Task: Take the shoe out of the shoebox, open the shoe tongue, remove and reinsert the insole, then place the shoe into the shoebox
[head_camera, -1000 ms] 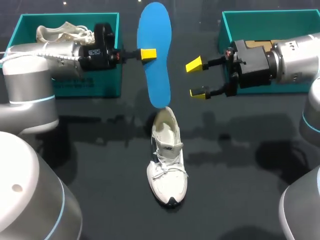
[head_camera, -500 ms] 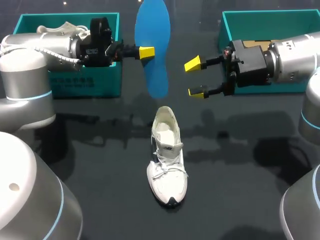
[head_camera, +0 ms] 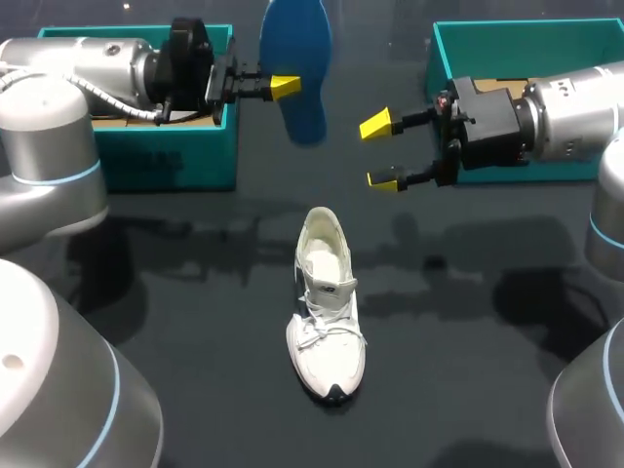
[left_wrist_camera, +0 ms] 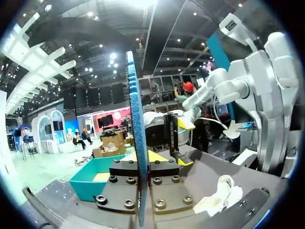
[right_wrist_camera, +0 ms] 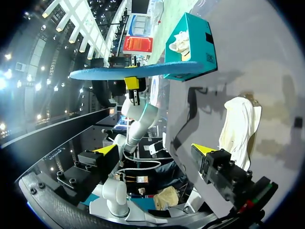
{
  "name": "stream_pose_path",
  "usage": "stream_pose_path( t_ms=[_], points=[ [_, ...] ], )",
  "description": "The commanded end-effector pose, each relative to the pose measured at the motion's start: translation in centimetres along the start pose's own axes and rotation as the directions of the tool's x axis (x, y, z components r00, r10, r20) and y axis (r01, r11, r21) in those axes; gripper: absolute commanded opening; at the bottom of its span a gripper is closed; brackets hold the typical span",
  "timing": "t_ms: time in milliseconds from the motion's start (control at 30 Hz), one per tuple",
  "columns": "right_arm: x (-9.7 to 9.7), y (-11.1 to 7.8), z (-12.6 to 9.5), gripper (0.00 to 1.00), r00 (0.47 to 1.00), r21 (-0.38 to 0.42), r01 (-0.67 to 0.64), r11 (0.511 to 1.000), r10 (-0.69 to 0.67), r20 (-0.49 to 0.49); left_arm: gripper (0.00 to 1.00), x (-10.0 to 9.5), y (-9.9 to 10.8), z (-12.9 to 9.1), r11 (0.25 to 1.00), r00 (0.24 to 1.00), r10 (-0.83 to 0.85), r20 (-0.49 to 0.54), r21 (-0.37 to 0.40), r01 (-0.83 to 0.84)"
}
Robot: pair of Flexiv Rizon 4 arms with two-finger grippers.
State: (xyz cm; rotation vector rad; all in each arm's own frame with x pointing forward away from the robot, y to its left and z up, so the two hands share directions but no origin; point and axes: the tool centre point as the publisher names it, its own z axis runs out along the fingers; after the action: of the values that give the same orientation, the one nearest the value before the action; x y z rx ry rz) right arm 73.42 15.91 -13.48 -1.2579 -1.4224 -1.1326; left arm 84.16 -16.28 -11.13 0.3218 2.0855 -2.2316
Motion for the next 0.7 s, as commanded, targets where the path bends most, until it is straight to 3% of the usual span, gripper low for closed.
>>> stream_pose_path(
  t_ms=[33, 300, 367, 700],
  points=[
    [0.0, 0.0, 0.2, 1.00, 1.000, 0.000, 0.000, 1.000, 0.000, 0.002, 0.00, 0.8, 0.2, 0.2, 0.985, 0.985, 0.171, 0.022, -0.034, -0.171],
    [0.0, 0.0, 0.2, 1.00, 1.000, 0.000, 0.000, 1.000, 0.000, 0.002, 0.00, 1.0, 2.8, 1.0, 0.924, 0.928, 0.371, -0.013, -0.095, -0.371],
    [0.0, 0.0, 0.2, 1.00, 1.000, 0.000, 0.000, 1.000, 0.000, 0.002, 0.00, 1.1, 2.9, 0.8, 0.916, 0.918, 0.396, -0.015, -0.059, -0.397],
    [0.0, 0.0, 0.2, 1.00, 1.000, 0.000, 0.000, 1.000, 0.000, 0.002, 0.00, 1.1, 2.6, -0.4, 0.801, 0.804, 0.592, -0.057, -0.065, -0.595]
  ],
)
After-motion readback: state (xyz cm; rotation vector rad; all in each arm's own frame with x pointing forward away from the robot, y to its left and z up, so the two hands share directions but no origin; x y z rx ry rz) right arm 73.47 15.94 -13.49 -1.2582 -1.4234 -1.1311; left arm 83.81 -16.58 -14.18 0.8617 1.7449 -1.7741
